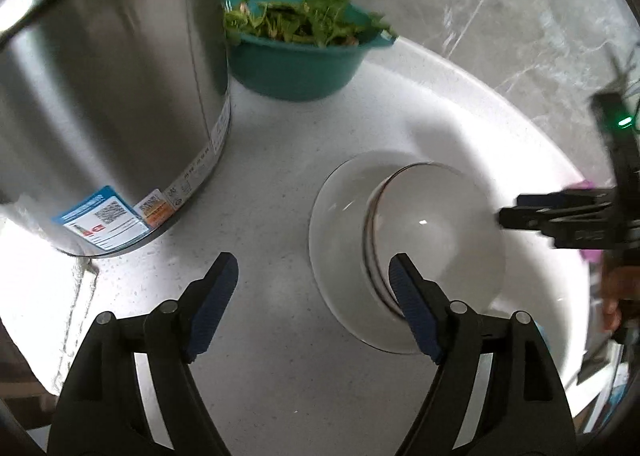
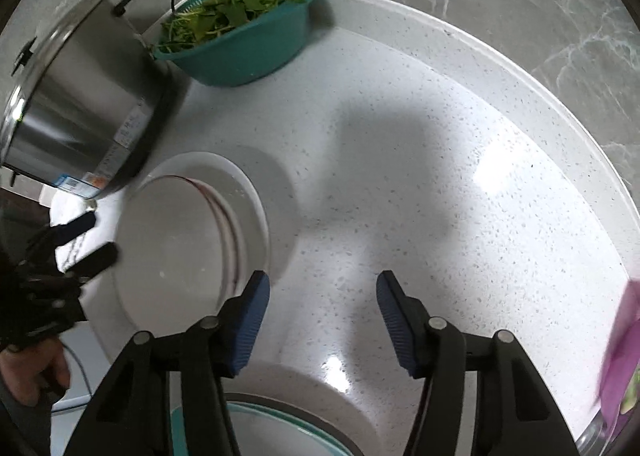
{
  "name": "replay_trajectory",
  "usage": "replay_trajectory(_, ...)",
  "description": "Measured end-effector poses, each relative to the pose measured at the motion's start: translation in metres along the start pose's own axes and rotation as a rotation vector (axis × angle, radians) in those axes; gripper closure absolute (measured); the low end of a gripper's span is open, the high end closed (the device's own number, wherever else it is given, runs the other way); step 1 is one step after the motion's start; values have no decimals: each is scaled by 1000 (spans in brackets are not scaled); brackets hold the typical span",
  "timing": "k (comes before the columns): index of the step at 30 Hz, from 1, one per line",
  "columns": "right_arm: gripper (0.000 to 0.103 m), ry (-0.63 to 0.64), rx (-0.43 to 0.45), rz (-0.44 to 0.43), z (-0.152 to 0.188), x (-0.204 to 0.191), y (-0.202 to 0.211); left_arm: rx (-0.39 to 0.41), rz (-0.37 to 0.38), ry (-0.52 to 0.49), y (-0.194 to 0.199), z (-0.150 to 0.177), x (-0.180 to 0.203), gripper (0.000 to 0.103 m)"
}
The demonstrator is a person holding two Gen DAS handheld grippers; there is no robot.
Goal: Organize plates and bowls
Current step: 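Close both tools on the rim of the stacked white bowls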
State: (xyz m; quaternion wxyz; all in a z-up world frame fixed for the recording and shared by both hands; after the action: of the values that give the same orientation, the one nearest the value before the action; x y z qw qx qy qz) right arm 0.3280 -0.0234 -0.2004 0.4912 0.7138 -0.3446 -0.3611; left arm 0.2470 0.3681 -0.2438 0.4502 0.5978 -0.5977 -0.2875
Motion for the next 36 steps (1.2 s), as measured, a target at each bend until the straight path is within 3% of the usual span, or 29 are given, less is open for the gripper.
replay_trajectory(2,43,-15,0,-2,1,3,-2,24,14,15,8,2,-4,26)
replay_trajectory(11,47,41,-30,-13,-1,-11,-15,-17,-11,34,-4,9,-19,26)
replay_trajectory(16,48,36,-43,-40,-2,-5,-26,-87,-16,17,-25,13,-27,26)
replay_trajectory(20,48,38,-39,-56,-6,-1,-34,-95,-27,14,-41,12,-28,25)
replay_trajectory(26,55,-9,4,-138,-9,8,-45,-106,-29,28,-55,3,-32,25)
replay_trajectory(28,66,-19,27,-181,-10,9,-46,-131,-32,15,-58,5,-31,25)
replay_trajectory(31,73,-4,27,-227,-9,7,-49,-144,-38,8,-67,5,-27,28)
replay_trajectory(36,73,-23,19,-249,-10,11,-56,-146,-5,-15,-75,3,-17,57)
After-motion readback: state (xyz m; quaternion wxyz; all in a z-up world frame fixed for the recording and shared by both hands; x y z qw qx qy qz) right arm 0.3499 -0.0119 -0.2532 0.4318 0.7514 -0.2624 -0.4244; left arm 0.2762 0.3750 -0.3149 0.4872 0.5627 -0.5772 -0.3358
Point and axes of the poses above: each gripper's, at about its wrist camera, not at the fingertips, and y roughly against the way its jaws point, x to its right, z to its underside, the point moved 1 cm from there along -y, roughly the way its jaws point, and after that the axes turned 1 degree about -z, right-handed, at the moved point
